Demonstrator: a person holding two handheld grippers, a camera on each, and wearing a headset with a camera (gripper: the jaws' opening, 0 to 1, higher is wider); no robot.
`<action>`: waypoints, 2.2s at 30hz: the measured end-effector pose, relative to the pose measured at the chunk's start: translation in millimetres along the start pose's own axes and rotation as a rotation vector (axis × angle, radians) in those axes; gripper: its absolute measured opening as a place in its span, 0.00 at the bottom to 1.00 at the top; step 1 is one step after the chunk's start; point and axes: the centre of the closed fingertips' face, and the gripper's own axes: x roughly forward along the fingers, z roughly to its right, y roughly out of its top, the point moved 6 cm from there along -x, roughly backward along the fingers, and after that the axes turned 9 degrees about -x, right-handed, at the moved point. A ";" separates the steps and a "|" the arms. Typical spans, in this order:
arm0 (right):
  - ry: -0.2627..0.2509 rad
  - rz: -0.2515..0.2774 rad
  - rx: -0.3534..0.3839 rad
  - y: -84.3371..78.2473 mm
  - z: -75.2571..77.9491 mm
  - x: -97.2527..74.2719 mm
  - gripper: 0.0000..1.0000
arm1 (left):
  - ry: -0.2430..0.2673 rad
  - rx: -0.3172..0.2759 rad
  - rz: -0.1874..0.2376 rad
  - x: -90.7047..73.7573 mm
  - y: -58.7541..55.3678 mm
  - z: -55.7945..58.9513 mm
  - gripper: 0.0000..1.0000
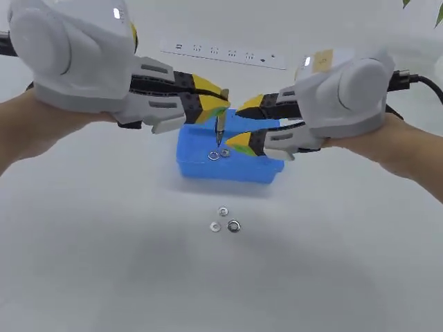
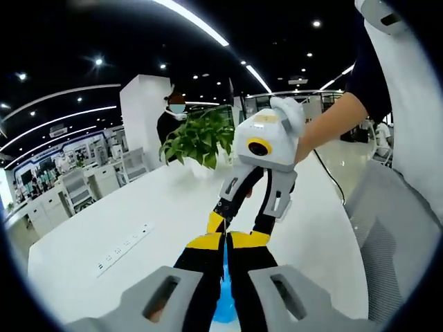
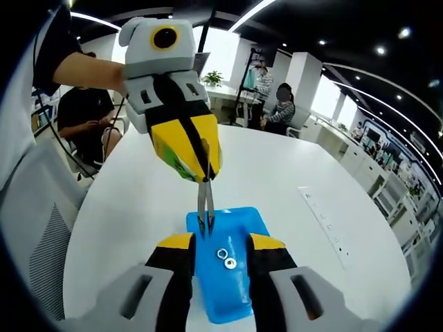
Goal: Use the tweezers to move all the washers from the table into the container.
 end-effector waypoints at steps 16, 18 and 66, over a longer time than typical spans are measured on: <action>0.099 0.073 0.090 -17.7 -66.2 -28.4 0.50 | 0.000 -0.105 0.036 -17.2 -26.6 59.1 0.05; 0.104 0.073 0.095 -20.6 -73.2 -30.6 0.56 | -0.005 -0.112 0.024 -16.2 -34.0 67.0 0.05; 0.055 0.134 0.330 -61.3 -145.5 -49.6 0.99 | -0.035 -0.078 -0.030 2.8 -75.1 85.5 0.05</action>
